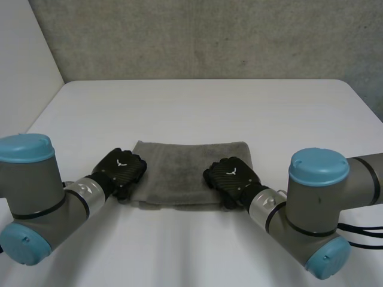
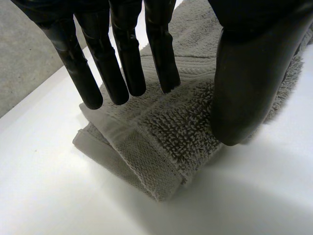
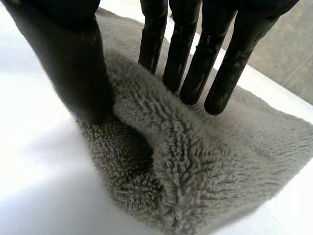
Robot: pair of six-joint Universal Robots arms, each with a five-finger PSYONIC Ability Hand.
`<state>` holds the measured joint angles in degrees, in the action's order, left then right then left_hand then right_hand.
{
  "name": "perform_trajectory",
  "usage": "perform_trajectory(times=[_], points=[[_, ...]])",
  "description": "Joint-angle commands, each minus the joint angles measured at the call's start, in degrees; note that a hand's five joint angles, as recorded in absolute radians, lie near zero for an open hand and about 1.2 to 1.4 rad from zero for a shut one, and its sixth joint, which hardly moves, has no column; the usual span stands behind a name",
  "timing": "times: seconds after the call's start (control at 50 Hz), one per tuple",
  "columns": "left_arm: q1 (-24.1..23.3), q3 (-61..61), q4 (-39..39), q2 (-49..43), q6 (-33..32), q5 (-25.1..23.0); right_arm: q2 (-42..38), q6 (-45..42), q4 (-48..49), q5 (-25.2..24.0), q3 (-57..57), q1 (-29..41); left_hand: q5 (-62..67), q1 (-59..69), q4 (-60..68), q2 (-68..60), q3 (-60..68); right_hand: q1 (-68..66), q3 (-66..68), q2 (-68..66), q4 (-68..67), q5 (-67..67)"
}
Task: Fold the towel.
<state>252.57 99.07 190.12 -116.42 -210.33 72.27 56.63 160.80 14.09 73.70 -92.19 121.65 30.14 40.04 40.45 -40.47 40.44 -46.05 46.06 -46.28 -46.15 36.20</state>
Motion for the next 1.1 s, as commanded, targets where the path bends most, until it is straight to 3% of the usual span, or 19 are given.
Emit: perform_trajectory(times=[0.02, 0.04, 0.28, 0.38, 0.62, 0.66, 0.68, 0.7, 0.88, 1.1], points=[[0.03, 0.16, -0.01, 0.4, 0.01, -0.2, 0.33, -0.05, 0.24, 0.04, 0.34, -0.45, 5.91, 6.01, 5.59, -5.57, 5.6, -25.26, 25.25, -25.04, -25.16, 25.11], [-0.06, 0.25, -0.01, 0.58, 0.09, -0.2, 0.76, -0.05, 0.33, 0.13, 0.26, -0.53, 6.07, 6.17, 5.76, -5.74, 5.77, -33.87, 33.86, -33.64, -33.76, 33.71], [-2.35, 0.08, 0.16, 0.93, 0.88, -0.47, 7.62, -0.4, -0.11, 2.5, -4.05, -1.41, 4.23, 4.32, 3.91, -3.89, 3.92, -33.95, 33.94, -33.72, -33.85, 33.8], [-4.98, -0.19, 0.6, 0.93, 1.15, -0.47, 12.01, -0.93, -0.29, 2.24, -7.73, -5.89, 4.39, 4.49, 4.07, -4.06, 4.09, -33.95, 33.94, -33.72, -33.85, 33.8], [-9.64, 0.07, 0.96, 0.4, 5.1, -0.55, 13.25, -3.47, -0.29, 1.36, -12.57, -10.2, 4.73, 4.83, 4.41, -4.39, 4.43, -33.95, 33.94, -33.72, -33.85, 33.8], [-9.99, 0.25, 1.04, 0.31, 5.1, -0.56, 13.25, -4.01, -0.29, 1.36, -12.93, -10.38, 4.56, 4.66, 4.24, -4.23, 4.26, -30.65, 30.64, -30.42, -30.55, 30.49], [-9.99, 0.34, 1.04, 0.31, 5.1, -0.56, 13.33, -4.35, -0.29, 1.36, -13.27, -10.29, 4.56, 4.66, 4.24, -4.23, 4.26, -7.0, 6.99, -6.77, -6.9, 6.85], [-9.99, 0.43, 0.96, 0.4, 5.1, -0.47, 13.33, -4.62, -0.2, 1.36, -13.71, -10.29, 4.56, 4.66, 4.24, -4.23, 4.26, 7.56, -7.57, 7.79, 7.66, -7.71], [-9.11, 0.69, 0.69, 1.11, 5.19, -0.47, 16.41, -4.71, 0.59, 1.36, -16.62, -10.64, 4.23, 4.32, 3.91, -3.89, 3.92, 8.88, -8.89, 9.11, 8.98, -9.04], [-8.15, 1.13, 0.43, 1.9, 5.1, -0.47, 16.59, -7.33, 3.58, -1.01, -20.22, -15.82, 2.38, 2.48, 2.07, -2.05, 2.08, 5.86, -5.87, 6.08, 5.96, -6.01]])
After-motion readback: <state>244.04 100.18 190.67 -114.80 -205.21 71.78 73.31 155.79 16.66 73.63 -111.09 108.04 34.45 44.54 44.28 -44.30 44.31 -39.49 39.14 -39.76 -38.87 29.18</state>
